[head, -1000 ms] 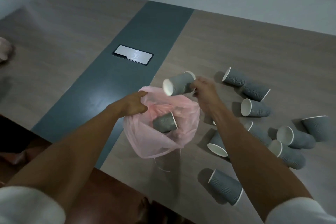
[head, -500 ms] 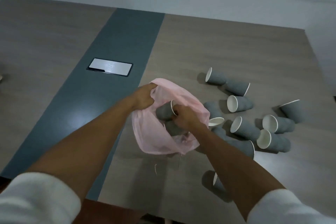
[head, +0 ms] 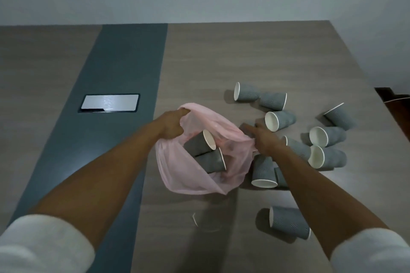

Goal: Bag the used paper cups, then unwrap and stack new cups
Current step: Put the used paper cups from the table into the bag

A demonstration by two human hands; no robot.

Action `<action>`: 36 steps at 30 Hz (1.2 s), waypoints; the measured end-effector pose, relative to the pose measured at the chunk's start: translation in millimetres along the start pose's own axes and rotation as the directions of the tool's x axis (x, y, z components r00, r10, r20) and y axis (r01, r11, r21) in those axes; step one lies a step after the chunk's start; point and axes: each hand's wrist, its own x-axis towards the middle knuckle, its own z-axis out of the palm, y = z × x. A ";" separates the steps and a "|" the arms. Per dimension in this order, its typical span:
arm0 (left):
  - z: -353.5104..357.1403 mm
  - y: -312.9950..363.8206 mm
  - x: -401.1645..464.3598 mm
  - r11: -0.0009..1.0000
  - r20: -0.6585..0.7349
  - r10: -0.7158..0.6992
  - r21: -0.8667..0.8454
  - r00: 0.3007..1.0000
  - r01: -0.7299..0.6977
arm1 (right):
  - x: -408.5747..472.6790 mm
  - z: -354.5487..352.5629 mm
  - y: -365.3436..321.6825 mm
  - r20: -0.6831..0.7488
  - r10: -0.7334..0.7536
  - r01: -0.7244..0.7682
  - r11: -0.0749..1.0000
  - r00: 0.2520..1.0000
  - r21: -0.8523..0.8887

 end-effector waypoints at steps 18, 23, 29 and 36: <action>-12.3 -11.7 -36.7 0.990 0.164 0.019 -0.139 0.986 0.004 | -32.5 44.2 -173.0 0.079 -0.285 0.295 0.936 0.955 -0.194; 6.9 -0.3 -33.5 0.981 0.023 0.053 -0.187 0.998 -0.048 | -45.0 39.9 -157.4 -0.117 -0.239 0.216 0.959 0.964 -0.184; 31.6 26.2 -23.6 0.987 -0.266 0.050 -0.136 0.963 -0.089 | -77.7 -19.7 -93.9 -0.414 -0.017 0.045 0.997 0.910 0.058; 51.9 56.1 -29.6 0.977 -0.452 -0.065 -0.209 0.889 -0.035 | -110.6 -20.7 -8.4 0.300 -0.052 0.154 0.931 0.952 -0.330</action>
